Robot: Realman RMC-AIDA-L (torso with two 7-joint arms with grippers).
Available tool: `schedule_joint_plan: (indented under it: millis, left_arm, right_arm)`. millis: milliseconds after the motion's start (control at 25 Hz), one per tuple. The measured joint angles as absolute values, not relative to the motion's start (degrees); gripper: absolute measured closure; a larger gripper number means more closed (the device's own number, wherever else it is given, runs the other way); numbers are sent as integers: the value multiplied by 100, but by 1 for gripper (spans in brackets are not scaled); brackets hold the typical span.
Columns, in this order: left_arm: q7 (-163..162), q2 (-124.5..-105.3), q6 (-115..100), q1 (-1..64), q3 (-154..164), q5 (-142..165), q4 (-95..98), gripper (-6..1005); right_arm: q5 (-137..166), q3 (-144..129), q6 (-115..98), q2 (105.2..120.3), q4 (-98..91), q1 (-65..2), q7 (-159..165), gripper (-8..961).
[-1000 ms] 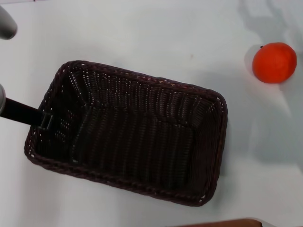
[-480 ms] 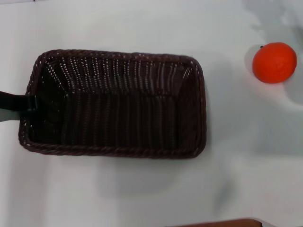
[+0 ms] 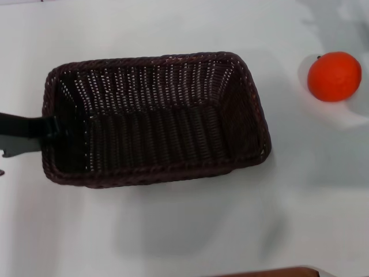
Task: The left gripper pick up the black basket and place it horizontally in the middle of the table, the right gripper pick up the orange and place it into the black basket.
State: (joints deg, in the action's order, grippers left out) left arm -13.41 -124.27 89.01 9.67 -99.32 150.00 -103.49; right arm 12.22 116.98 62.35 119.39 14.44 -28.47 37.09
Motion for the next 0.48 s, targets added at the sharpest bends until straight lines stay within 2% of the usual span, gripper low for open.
schedule_joint_plan:
  millis: [480]
  left_arm:
    - [-1327, -12413, 8871, 833, -9871, 14957, -10103, 852]
  right_arm:
    - [1230, 11654, 6417, 11958, 1399, -2720, 3772, 128]
